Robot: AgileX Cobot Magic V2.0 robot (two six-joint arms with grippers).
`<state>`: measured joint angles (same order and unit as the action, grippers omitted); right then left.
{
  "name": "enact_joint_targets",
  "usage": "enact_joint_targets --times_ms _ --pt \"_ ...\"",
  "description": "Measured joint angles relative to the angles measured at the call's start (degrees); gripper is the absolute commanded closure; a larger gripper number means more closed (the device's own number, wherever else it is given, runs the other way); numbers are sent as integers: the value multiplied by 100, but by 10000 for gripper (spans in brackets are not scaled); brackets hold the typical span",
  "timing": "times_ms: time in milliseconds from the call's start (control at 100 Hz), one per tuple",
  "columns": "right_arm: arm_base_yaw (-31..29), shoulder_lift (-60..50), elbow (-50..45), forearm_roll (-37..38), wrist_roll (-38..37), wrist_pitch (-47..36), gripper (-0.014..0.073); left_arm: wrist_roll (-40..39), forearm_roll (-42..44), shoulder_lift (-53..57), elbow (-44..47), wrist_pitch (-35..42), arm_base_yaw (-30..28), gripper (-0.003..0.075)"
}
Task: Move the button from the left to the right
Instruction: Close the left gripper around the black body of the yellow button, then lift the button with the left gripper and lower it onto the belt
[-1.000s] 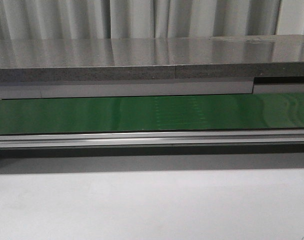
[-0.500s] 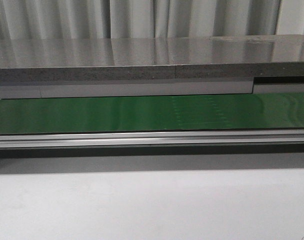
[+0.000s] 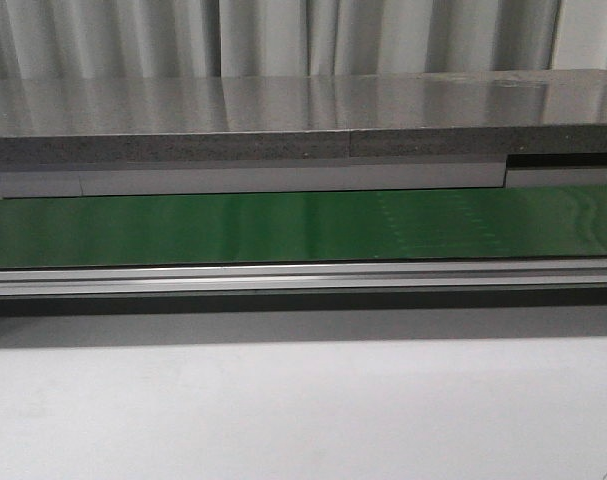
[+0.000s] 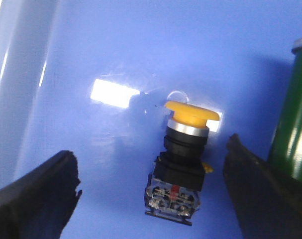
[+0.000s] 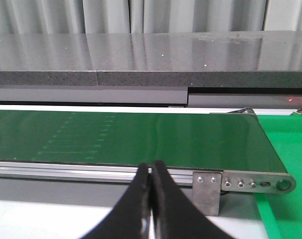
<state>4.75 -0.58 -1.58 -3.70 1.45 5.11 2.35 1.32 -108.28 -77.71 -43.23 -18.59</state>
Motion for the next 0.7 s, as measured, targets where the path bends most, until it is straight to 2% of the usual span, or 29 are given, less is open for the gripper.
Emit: enact_joint_targets --times_ms 700 --pt "0 0 0 0 0 0 660 0 -33 -636 -24 76 0 155"
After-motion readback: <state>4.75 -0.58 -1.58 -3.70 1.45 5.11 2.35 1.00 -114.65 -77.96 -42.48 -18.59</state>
